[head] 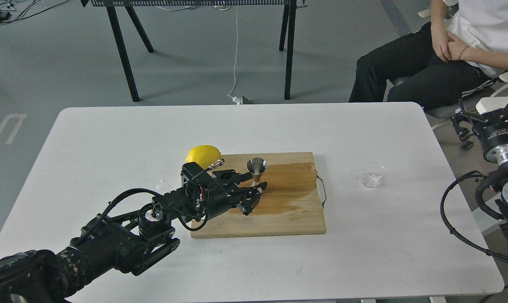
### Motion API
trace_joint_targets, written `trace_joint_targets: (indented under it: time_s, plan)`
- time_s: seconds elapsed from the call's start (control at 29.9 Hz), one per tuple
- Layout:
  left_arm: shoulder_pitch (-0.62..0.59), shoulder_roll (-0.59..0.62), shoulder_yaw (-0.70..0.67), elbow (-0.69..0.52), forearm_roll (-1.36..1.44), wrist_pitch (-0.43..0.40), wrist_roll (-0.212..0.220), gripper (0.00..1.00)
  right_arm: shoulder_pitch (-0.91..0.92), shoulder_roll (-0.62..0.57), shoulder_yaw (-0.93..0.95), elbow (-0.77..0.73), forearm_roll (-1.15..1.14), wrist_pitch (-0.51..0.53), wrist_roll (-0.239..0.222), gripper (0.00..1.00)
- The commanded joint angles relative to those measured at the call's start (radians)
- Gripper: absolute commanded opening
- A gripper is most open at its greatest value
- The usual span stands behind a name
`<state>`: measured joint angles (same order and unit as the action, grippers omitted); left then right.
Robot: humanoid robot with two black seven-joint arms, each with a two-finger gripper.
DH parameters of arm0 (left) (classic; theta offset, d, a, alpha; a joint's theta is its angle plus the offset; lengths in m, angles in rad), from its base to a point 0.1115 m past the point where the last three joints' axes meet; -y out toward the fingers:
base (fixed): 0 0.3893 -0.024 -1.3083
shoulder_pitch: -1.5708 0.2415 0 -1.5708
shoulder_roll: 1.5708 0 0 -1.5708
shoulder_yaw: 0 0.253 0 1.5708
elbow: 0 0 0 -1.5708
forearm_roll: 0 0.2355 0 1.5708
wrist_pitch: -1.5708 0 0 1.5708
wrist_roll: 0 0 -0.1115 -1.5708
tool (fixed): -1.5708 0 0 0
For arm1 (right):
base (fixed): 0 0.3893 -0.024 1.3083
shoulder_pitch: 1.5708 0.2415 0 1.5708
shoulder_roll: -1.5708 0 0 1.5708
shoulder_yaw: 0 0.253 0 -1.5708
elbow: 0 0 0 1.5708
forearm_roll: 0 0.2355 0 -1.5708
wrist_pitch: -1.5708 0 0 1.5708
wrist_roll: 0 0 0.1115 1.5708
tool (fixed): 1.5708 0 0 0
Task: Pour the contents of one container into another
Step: 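Open the left gripper, release the jigger, and retract the left arm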
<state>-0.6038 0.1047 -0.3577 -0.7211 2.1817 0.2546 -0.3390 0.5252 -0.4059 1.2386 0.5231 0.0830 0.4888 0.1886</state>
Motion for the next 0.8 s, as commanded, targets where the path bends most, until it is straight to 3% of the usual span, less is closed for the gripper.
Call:
trace_joint_targets:
  time_s: [0.0,0.2,0.5,0.7,0.77]
  plan:
    - [0.001,0.039,0.002,-0.024,0.0,0.0,-0.006,0.52,-0.005,-0.001,0.001,-0.002,0.001,0.0,0.0,1.0]
    - [0.012,0.159,0.0,-0.125,0.0,0.0,-0.009,0.54,-0.01,-0.001,0.001,-0.003,0.001,0.0,0.0,1.0]
    - [0.137,0.365,-0.056,-0.355,0.0,0.002,-0.011,0.59,-0.01,-0.001,0.001,-0.002,0.0,0.0,0.0,1.0]
    - [0.205,0.438,-0.249,-0.474,0.0,0.003,-0.012,0.63,-0.011,-0.001,-0.002,0.0,0.0,0.0,-0.005,1.0]
    - [0.208,0.437,-0.305,-0.488,0.0,0.006,-0.011,0.69,-0.013,-0.001,-0.004,0.0,0.0,0.0,-0.006,1.0]
